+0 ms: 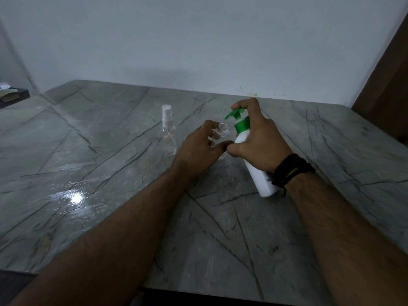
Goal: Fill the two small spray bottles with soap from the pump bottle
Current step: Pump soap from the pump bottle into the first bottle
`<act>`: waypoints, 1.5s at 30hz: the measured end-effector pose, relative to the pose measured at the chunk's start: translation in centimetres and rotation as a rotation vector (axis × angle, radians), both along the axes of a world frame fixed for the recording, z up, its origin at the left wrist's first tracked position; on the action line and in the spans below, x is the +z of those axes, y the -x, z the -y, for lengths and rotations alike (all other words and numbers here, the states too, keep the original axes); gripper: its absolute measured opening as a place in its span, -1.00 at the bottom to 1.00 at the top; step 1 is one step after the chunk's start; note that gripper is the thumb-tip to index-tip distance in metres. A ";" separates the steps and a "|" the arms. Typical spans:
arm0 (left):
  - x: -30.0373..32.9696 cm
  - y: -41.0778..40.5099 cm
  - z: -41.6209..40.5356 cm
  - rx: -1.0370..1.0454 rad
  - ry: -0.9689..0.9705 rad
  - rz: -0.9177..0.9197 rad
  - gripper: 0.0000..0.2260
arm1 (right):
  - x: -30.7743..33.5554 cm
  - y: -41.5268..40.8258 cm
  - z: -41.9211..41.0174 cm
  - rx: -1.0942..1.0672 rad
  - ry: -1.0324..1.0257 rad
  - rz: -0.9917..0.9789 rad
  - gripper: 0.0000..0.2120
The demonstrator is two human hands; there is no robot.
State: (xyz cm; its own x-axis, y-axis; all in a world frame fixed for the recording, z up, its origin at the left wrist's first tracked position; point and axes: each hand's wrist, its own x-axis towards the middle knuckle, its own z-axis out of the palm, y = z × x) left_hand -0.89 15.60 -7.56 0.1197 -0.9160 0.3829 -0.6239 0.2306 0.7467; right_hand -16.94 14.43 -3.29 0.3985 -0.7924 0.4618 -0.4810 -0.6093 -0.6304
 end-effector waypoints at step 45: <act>-0.1 -0.1 0.1 0.006 0.003 0.009 -0.56 | 0.0 -0.1 0.2 -0.013 0.027 0.007 -0.32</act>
